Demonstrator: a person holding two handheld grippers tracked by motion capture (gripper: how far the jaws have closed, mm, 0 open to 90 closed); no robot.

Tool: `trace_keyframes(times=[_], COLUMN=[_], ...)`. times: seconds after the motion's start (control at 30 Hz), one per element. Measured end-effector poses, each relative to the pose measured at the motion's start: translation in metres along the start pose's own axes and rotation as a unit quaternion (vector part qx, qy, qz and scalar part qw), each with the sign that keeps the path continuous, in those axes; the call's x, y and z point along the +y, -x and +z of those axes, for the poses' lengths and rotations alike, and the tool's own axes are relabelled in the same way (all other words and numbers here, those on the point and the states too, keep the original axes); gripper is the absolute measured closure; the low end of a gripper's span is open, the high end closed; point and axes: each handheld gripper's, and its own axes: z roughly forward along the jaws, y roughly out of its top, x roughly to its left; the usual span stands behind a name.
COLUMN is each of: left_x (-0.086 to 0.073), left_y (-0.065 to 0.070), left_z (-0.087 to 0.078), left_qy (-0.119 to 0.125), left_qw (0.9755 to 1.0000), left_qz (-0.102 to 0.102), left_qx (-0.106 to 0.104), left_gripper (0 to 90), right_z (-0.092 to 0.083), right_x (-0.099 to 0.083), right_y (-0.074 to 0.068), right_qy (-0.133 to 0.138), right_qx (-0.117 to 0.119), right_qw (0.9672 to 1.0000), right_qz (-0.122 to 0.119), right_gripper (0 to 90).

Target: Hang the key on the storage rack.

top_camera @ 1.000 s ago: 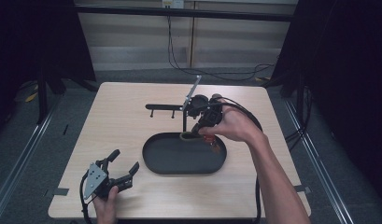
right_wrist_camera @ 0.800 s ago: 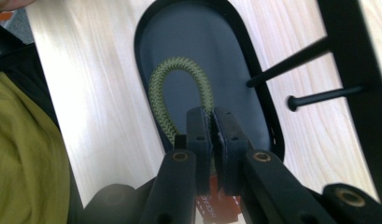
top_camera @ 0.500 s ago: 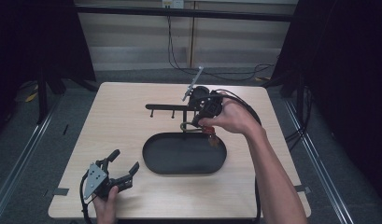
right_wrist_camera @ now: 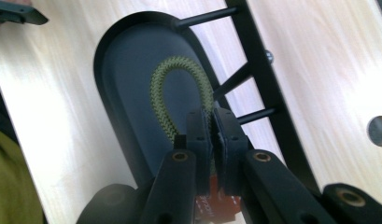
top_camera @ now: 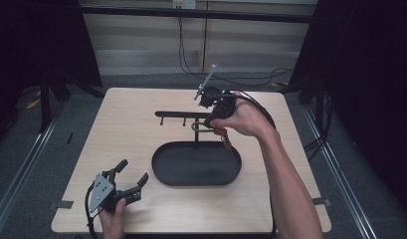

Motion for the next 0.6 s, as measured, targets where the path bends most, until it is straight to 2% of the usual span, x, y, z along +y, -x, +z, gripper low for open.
trace_keyframes(times=[0.17,0.27,0.33,0.6], left_x=[0.000,0.000,0.000,0.000], left_y=[0.000,0.000,0.000,0.000], left_z=[0.000,0.000,0.000,0.000], left_qy=[0.002,0.003,0.003,0.001], left_qw=[1.0000,1.0000,1.0000,1.0000], left_qz=[-0.003,-0.003,-0.004,-0.001], left_qx=[-0.001,-0.001,-0.001,-0.003], left_gripper=[16.1,16.0,16.1,16.0], right_z=[0.001,0.001,0.000,0.004], right_x=[0.001,0.002,0.002,0.003], right_y=[0.003,0.006,0.008,0.012], right_qy=[-0.001,0.007,0.012,0.011], right_qx=[-0.003,0.005,-0.001,0.004], right_qw=[1.0000,0.9999,0.9999,0.9998], right_qz=[0.005,0.009,0.009,0.015], right_gripper=[85.7,85.7,85.6,85.0])
